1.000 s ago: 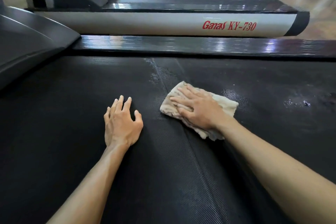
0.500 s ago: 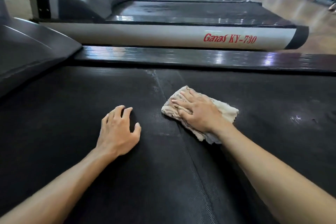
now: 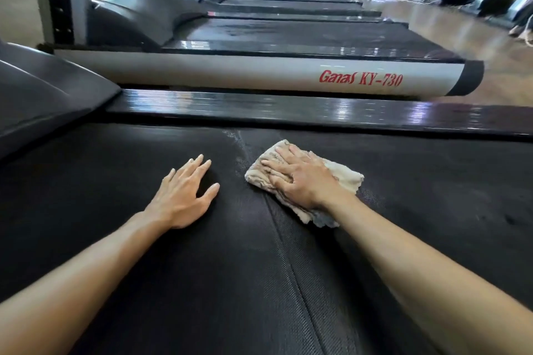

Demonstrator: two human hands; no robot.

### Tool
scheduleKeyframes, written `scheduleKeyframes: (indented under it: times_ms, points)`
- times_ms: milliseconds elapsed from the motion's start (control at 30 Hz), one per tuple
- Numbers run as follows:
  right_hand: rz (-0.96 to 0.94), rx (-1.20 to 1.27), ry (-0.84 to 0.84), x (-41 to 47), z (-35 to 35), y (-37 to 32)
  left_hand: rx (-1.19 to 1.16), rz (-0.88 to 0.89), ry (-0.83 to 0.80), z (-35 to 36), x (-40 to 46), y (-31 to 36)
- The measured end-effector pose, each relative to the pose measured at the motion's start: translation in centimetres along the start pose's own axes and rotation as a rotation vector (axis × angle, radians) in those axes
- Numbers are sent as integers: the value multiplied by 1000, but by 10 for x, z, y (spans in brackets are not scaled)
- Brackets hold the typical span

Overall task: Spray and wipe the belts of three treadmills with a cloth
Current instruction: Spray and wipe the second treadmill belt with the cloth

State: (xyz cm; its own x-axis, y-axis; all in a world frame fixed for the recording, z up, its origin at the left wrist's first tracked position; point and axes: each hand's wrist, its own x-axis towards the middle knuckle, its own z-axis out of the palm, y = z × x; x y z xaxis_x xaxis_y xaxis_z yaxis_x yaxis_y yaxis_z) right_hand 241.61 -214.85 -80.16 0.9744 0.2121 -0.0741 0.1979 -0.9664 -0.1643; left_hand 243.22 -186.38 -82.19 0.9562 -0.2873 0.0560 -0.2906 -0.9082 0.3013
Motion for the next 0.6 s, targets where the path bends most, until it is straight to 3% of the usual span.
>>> scheduleKeyframes:
  times_ms: [233,367,467,600]
  points:
    - [-117,96,31,-29,17,-20,87,18,-34,1,12,-17]
    - [10,62,27,1,8,2,102,-12,-39,3,8,-24]
    - [71,-3,11,55,7,-22,123,-45,-30,4,8,-20]
    - [-126,21,19,44,15,-53,158,-66,-34,2,7,-17]
